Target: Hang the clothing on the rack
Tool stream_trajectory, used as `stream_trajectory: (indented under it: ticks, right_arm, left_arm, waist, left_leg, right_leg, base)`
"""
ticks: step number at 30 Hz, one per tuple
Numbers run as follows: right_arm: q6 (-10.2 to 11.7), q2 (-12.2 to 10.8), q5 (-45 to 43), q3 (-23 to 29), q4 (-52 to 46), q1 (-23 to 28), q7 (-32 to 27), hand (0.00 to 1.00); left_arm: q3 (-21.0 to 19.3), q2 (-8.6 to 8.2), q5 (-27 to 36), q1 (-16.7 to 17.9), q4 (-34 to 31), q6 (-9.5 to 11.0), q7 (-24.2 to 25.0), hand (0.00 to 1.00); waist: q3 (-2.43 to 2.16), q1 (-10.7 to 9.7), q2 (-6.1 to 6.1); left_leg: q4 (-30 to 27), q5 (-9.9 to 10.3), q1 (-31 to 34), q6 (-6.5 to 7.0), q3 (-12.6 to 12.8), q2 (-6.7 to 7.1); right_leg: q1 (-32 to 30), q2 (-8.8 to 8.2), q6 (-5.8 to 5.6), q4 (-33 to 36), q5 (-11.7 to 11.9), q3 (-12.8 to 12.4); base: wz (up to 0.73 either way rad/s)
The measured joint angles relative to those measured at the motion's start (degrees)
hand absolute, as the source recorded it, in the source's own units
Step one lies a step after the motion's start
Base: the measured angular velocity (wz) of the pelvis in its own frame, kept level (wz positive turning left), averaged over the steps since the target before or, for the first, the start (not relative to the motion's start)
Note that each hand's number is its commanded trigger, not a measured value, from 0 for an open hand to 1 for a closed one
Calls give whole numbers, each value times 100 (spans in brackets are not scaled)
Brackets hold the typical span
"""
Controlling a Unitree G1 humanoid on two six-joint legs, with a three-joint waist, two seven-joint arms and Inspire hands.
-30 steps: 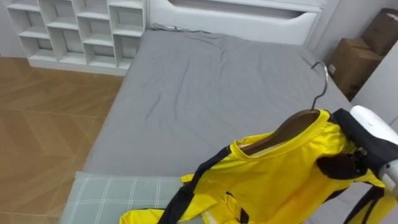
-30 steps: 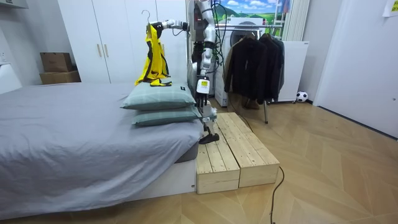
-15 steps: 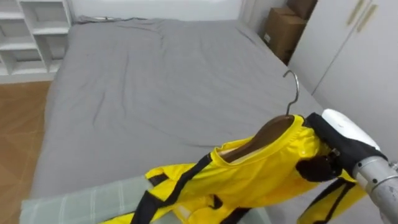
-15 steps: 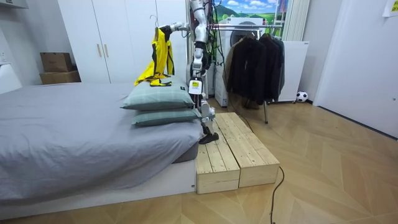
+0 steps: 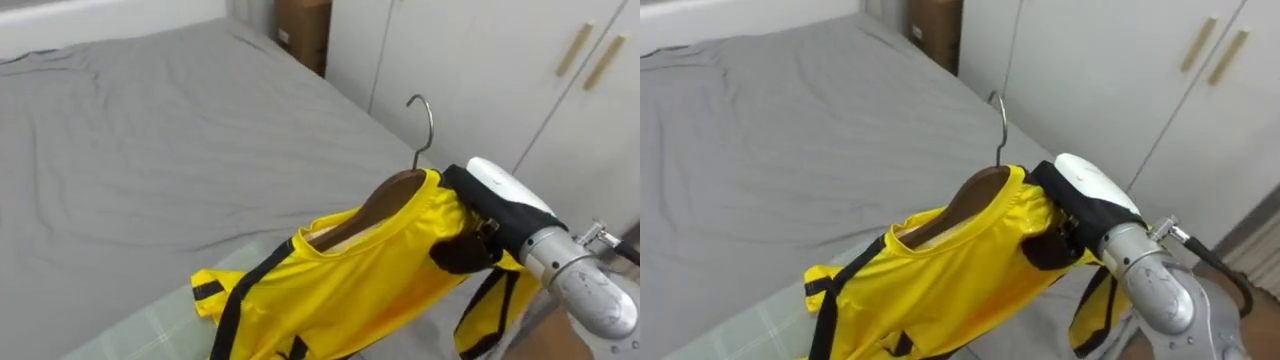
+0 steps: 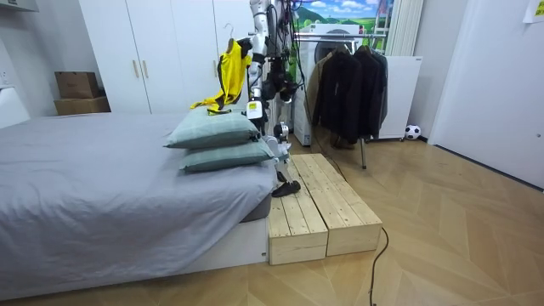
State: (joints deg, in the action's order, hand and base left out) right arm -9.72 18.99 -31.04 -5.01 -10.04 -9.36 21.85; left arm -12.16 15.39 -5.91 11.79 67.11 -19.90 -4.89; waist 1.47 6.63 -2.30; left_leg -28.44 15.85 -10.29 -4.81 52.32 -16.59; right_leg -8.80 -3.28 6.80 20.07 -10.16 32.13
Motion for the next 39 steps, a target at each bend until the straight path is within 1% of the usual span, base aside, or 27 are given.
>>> stream_trajectory:
  ticks: [2, 5, 7, 8, 9, 10, 11, 12, 13, 14, 15, 16, 17, 18, 19, 20, 21, 23, 24, 25, 27, 28, 30, 31, 33, 35, 39]
  right_arm:
    - [-32, -128, -104, -9, 9, 0, 4, 100]
    - [-37, -337, -264, -70, 26, 0, 4, 100]
    - [-41, -386, -291, -69, 28, -1, 8, 100]
    - [-47, -391, -295, -53, 78, 1, 6, 100]
    - [-52, -399, -297, -50, 128, 2, -3, 100]
    - [-75, -361, -273, -47, 166, -52, -58, 100]
    - [-77, -291, -246, -53, 165, -78, -118, 100]
    - [-73, -200, -235, -75, 252, -161, -246, 100]
    - [-161, -255, -257, -109, 356, -147, -255, 100]
    - [-194, -319, -260, -136, 380, -139, -230, 100]
    - [-231, -378, -271, -204, 383, -123, -158, 100]
    - [-234, -416, -278, -226, 428, -31, -129, 100]
    - [-238, -387, -278, -210, 444, 36, -136, 100]
    - [-227, -143, -277, -66, 428, 56, -201, 100]
    - [-134, -64, -323, -36, 402, 7, -281, 100]
    - [-84, -36, -350, -45, 446, -67, -350, 100]
    - [-100, -41, -366, -65, 461, -16, -361, 100]
    - [-99, -163, -364, -263, 457, 59, -230, 100]
    - [-100, -233, -370, -323, 455, 59, -162, 100]
    - [-104, -224, -417, -334, 454, 59, -138, 100]
    - [-103, -188, -528, -216, 383, 55, -130, 100]
    - [-116, -246, -530, -146, 384, 87, -124, 100]
    - [-109, -287, -514, -63, 285, 113, -98, 100]
    - [-69, -286, -508, 43, 184, 109, -98, 100]
    - [-30, -283, -503, 258, 80, 110, -148, 100]
    - [-43, -279, -504, 463, -40, 104, -268, 100]
    - [-49, -289, -505, 457, -73, 105, -289, 100]
  left_arm:
    - [1, -1, -52, -27, -21, -90, -25, 0]
    - [11, -4, -68, -71, -73, -243, -156, 0]
    - [56, -45, -64, -70, -73, -243, -253, 0]
    - [139, -57, -63, -79, -85, -243, -284, 0]
    - [190, -81, -62, -79, -123, -245, -305, 0]
    - [356, -135, -71, -175, -140, -245, -333, 0]
    - [426, -145, -81, -223, -148, -252, -341, 0]
    - [435, -152, -137, -262, -260, -246, -363, 0]
    - [334, -250, -183, -255, -433, -263, -390, 0]
    - [321, -270, -176, -255, -550, -273, -395, 0]
    - [332, -285, -159, -260, -743, -276, -403, 0]
    - [388, -366, -131, -261, -839, -271, -426, 0]
    - [478, -453, -102, -293, -831, -254, -435, 0]
    - [612, -626, -102, -472, -872, -196, -441, 0]
    - [623, -720, -135, -413, -1087, -135, -445, 0]
    - [622, -820, -159, -438, -1058, -57, -450, 0]
    - [632, -1001, -152, -405, -1052, -30, -434, 0]
    - [630, -953, -128, -251, -1008, -4, -409, 0]
    - [542, -865, -144, -214, -926, -7, -395, 0]
    - [506, -807, -116, -169, -846, -12, -350, 0]
    - [457, -800, -18, -121, -793, -18, -327, 0]
    - [407, -766, 14, -87, -749, -21, -324, 0]
    - [383, -731, 22, -105, -552, -20, -327, 0]
    - [390, -728, 23, -103, -392, -15, -328, 0]
    - [402, -720, 23, -100, -262, -16, -330, 0]
    - [416, -713, 91, -106, -262, -13, -330, 0]
    - [433, -712, 138, -100, -261, -13, -329, 0]
  waist:
    - [-1, -1, 4]
    - [-1, -55, 12]
    - [11, -31, 56]
    - [-1, -73, 57]
    - [-23, -73, 109]
    - [-25, -34, 279]
    - [-14, -128, 244]
    - [22, -193, 65]
    - [-29, -125, 148]
    - [-22, -141, 151]
    - [-16, -249, 96]
    - [-99, -156, 243]
    - [-125, -22, 436]
    - [-94, 200, 408]
    - [-97, 229, 86]
    - [-55, 250, 180]
    - [-71, 319, 287]
    - [-77, 307, 198]
    - [-68, 285, 117]
    - [-59, 191, 61]
    - [-56, -32, 77]
    - [-81, -32, -46]
    - [-117, -177, -133]
    - [-107, -182, -159]
    - [-96, -307, -143]
    - [-79, -391, -133]
    - [-54, -472, -77]
  left_leg:
    - [-144, -39, 71, 61, -231, -15]
    - [-379, -184, 272, 190, -892, 14]
    - [-319, -179, 380, 192, -1461, 169]
    - [-192, -118, 495, 248, -1717, 353]
    - [-28, -86, 586, 304, -1914, 355]
    - [53, 10, 843, 140, -2450, 346]
    - [-77, 146, 954, -66, -2618, 360]
    - [-204, 403, 996, -254, -2937, 526]
    - [-111, 494, 931, -110, -3019, 565]
    - [-30, 522, 935, -56, -3066, 615]
    - [269, 520, 961, 21, -3088, 838]
    - [915, 395, 914, 244, -3161, 991]
    - [1243, 287, 855, 351, -3207, 1001]
    - [1271, 194, 815, 217, -3284, 1125]
    - [1058, 241, 809, 36, -3274, 1271]
    - [1075, 239, 737, 36, -3366, 1125]
    - [1424, 239, 543, 45, -3503, 1189]
    - [1954, 162, 468, 139, -3786, 1467]
    - [2102, 51, 547, 273, -3890, 1614]
    - [2072, -49, 707, 414, -4031, 1638]
    - [2084, -436, 963, 397, -4047, 1551]
    - [1940, -499, 973, 458, -3869, 1504]
    - [1903, -439, 937, 508, -3638, 1485]
    - [1810, -329, 880, 523, -3442, 1458]
    - [1613, -167, 859, 566, -3399, 1405]
    - [1475, -130, 883, 528, -3493, 1421]
    - [1485, -155, 901, 489, -3505, 1385]
  right_leg:
    - [-106, 50, 115, 83, -75, -273]
    - [-232, 210, 288, 115, -108, -720]
    - [-266, 349, 326, 49, -100, -1088]
    - [-262, 451, 16, -117, -13, -1322]
    - [-233, 598, -465, -314, 94, -1507]
    - [-482, 407, -337, 565, -207, -1427]
    - [-702, -25, -279, 1300, -462, -1496]
    - [-1013, -203, -248, 2094, -1213, -2181]
    - [-1098, 63, -116, 2127, -1210, -2428]
    - [-1118, 247, -74, 2018, -1174, -2617]
    - [-1092, 639, -139, 1567, -940, -3082]
    - [-735, 1144, -621, 656, -358, -3808]
    - [-598, 1230, -621, 429, -238, -3783]
    - [-868, 305, -584, 1552, -678, -2701]
    - [-1042, -592, -668, 1933, -1059, -3144]
    - [-1085, -279, -505, 2100, -1147, -3427]
    - [-1168, -55, -454, 1971, -1017, -3683]
    - [-1050, 366, -375, 1177, -510, -4193]
    - [-874, 588, -353, 608, -79, -4548]
    - [-682, 740, -360, 122, 309, -4702]
    - [-624, 970, -422, -79, 571, -4790]
    - [-688, 1073, -453, -28, 626, -4876]
    - [-670, 926, -380, -61, 696, -4104]
    - [-573, 809, -259, -97, 684, -3554]
    - [-453, 739, -255, -153, 672, -3269]
    - [-349, 819, -333, -412, 710, -3408]
    - [-255, 866, -238, -659, 903, -3420]
  base:
    - [-58]
    - [-61]
    - [-76]
    - [-59]
    - [-44]
    - [-11]
    - [6]
    - [0]
    - [-20]
    - [-26]
    - [-13]
    - [-17]
    - [-41]
    - [-29]
    - [-23]
    - [-27]
    - [-80]
    - [-123]
    - [-138]
    - [-136]
    - [-95]
    - [-85]
    - [-78]
    - [-60]
    - [-25]
    - [0]
    - [-1]
